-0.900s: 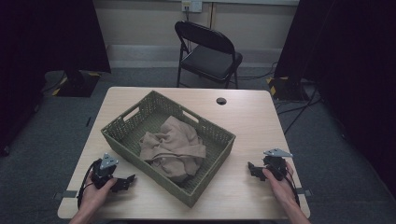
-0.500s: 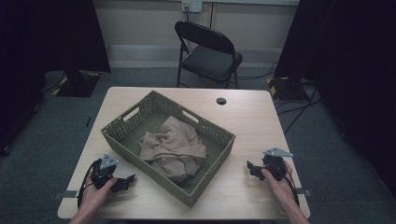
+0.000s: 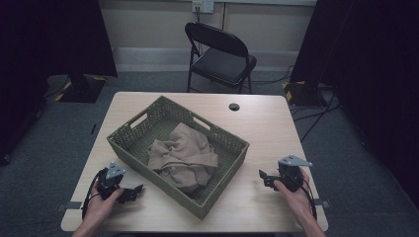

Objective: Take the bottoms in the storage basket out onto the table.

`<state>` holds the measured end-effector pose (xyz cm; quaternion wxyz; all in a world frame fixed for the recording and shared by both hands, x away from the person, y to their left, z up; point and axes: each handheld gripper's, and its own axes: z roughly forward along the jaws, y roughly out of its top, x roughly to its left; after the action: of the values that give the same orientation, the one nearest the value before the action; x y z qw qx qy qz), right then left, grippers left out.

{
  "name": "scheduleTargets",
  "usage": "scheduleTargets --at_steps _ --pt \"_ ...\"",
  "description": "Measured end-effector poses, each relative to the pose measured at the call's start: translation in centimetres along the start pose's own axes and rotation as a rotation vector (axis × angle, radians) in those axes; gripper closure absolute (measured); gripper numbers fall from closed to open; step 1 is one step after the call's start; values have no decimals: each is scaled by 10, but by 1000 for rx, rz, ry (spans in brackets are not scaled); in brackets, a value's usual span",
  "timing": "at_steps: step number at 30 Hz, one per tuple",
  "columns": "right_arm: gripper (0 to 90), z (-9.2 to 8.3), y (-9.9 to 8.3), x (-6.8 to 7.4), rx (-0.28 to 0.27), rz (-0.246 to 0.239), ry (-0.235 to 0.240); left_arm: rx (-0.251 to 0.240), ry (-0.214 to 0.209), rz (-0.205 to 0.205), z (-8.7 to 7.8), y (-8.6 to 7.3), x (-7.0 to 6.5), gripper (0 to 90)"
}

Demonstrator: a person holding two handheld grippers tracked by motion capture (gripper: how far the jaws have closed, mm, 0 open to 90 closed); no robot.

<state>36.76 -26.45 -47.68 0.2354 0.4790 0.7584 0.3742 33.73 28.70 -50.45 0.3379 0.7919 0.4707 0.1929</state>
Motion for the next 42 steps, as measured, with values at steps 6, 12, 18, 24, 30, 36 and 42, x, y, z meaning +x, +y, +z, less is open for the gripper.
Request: scheduleTargets --at_steps 6,12,18,24,30,36,42 --pt "143 -5 3 3 -32 -7 27 0 1 -2 0 0 0 0" --pt "150 -10 8 6 -59 -11 48 -2 3 -3 1 1 0 0" --pt "159 -13 21 6 -82 -22 39 0 0 -2 1 1 0 0" --pt "175 -20 34 11 -92 6 62 0 -1 -1 1 1 0 0" --pt "168 -35 52 16 -142 -28 93 0 -5 3 1 1 1 0" --pt "153 -43 76 26 -184 -46 151 0 -6 5 1 1 1 0" --pt "146 -40 85 38 -198 -79 204 1 -8 11 0 0 2 0"
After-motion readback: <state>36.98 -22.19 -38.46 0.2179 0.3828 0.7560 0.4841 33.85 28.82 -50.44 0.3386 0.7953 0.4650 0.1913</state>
